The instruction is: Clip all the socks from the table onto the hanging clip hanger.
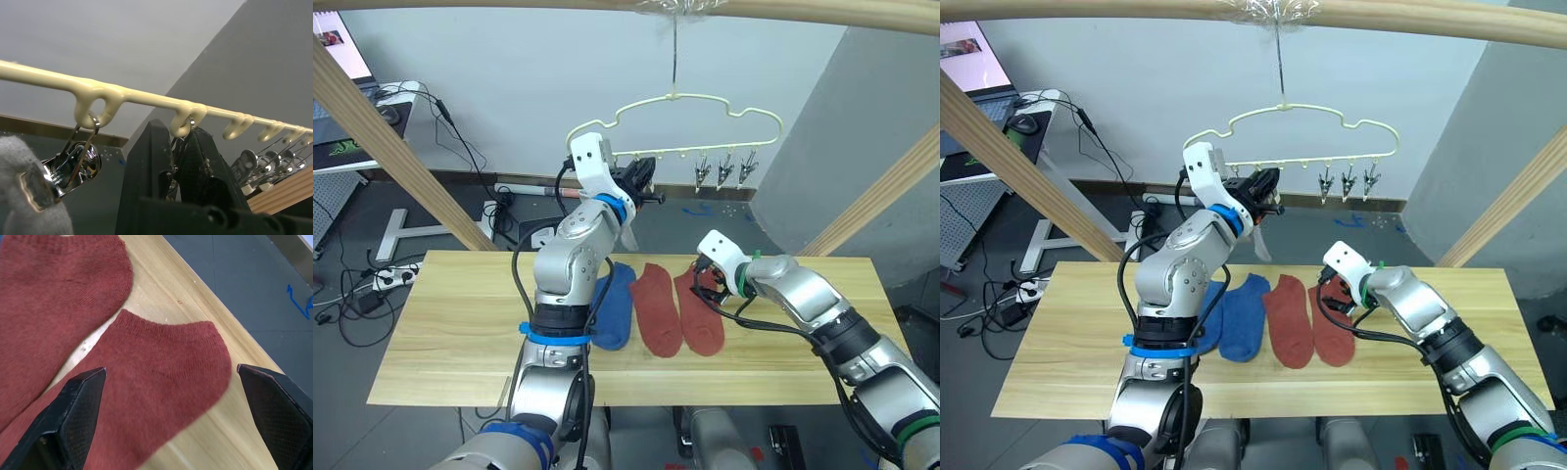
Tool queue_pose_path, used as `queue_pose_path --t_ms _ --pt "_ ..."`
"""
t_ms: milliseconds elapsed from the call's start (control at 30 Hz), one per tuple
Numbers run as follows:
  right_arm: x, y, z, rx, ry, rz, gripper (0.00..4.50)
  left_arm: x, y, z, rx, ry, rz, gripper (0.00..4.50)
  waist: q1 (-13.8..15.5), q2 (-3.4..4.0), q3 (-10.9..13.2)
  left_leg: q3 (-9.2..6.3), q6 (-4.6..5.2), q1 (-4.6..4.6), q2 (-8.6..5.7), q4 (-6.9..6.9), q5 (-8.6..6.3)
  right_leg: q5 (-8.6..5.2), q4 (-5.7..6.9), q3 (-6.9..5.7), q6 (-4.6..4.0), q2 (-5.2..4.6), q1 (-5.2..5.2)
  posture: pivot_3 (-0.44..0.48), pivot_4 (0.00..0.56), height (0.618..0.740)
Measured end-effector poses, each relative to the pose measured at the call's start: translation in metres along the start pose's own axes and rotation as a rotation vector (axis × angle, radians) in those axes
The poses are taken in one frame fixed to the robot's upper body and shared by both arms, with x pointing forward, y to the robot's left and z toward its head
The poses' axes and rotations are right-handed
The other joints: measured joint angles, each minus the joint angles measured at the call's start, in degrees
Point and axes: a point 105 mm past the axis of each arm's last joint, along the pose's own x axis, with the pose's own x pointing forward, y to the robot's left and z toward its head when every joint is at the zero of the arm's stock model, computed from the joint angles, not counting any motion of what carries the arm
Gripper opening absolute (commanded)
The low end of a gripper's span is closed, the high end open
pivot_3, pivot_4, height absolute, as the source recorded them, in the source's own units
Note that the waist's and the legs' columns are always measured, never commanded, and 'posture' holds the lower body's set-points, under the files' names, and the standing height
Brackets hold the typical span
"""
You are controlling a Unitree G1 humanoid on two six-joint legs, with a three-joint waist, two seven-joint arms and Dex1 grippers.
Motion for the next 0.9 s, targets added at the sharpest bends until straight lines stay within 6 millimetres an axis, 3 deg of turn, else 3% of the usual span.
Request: queue_pose_path --t_ms 533,633,900 --pt "0.023 0.006 -0.008 -0.071 -0.011 0.016 4.48 -0.003 0.003 0.001 0.006 0.026 0.009 0.2 0.16 0.01 0.0 -0.01 0.0 0.01 0.0 -0.01 0.0 0.0 0.02 0.0 0.0 0.0 0.0 0.042 0.274 0.74" --pt "0.023 0.007 -0.011 -0.064 -0.021 0.015 3.92 -0.002 0.003 0.001 -0.021 0.039 0.0 0.2 0.17 0.01 0.0 -0.02 -0.01 0.01 0.0 -0.01 0.0 0.0 0.04 -0.01 0.0 0.0 0.01 0.039 0.271 0.74" --pt "0.022 0.005 -0.014 -0.073 -0.018 0.001 1.26 -0.003 0.005 0.006 -0.081 0.051 -0.018 0.2 0.13 0.01 0.0 -0.02 -0.01 0.02 0.0 0.01 0.01 0.01 0.05 -0.01 0.01 0.0 0.02 0.027 0.261 0.74"
